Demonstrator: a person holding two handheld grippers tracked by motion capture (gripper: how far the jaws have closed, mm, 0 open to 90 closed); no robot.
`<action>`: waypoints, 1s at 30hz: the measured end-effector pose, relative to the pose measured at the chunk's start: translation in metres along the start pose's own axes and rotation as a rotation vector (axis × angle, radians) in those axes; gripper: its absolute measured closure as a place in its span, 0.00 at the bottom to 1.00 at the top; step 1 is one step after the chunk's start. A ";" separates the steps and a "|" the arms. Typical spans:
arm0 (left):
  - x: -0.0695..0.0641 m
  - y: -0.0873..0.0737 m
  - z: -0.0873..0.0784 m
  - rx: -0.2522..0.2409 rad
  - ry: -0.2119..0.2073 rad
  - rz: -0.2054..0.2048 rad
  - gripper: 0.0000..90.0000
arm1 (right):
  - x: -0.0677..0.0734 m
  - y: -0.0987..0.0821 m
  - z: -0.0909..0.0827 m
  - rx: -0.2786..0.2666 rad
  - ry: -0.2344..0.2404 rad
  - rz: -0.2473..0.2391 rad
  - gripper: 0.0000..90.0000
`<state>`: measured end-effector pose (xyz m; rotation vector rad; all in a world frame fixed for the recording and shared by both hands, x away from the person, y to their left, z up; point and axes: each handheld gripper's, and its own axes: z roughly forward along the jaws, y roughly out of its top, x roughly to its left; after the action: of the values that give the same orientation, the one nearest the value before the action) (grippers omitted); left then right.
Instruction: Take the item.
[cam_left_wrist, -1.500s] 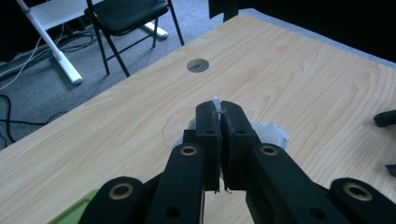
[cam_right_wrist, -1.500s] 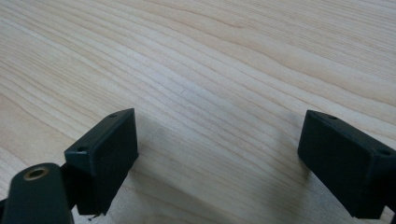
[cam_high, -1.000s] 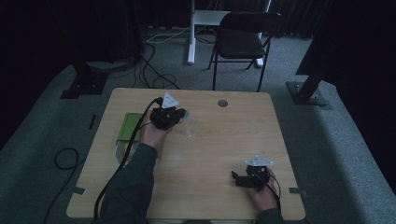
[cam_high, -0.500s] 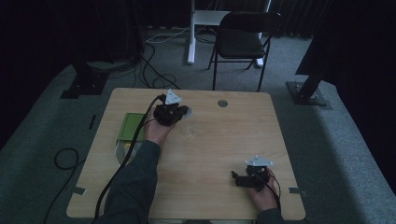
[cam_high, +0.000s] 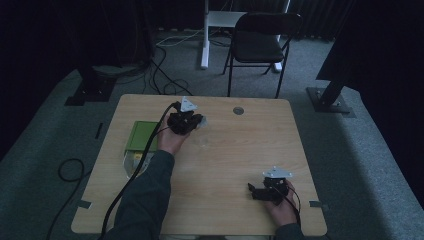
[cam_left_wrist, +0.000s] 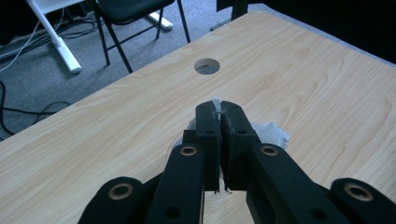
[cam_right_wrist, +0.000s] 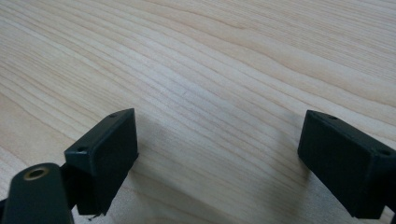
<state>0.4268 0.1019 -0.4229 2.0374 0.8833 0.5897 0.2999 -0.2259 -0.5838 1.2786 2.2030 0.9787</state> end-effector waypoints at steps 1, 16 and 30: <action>0.000 0.000 0.001 0.002 0.002 0.000 0.98 | 0.000 0.000 0.000 0.000 0.000 -0.001 0.13; -0.001 -0.007 0.021 0.044 0.020 0.002 0.97 | 0.000 0.000 0.000 0.000 0.000 -0.001 0.13; 0.002 -0.008 0.023 0.042 0.006 -0.016 0.88 | 0.000 0.000 0.000 0.000 0.000 -0.001 0.13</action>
<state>0.4409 0.0952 -0.4422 2.0655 0.9221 0.5731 0.2999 -0.2260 -0.5839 1.2772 2.2035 0.9780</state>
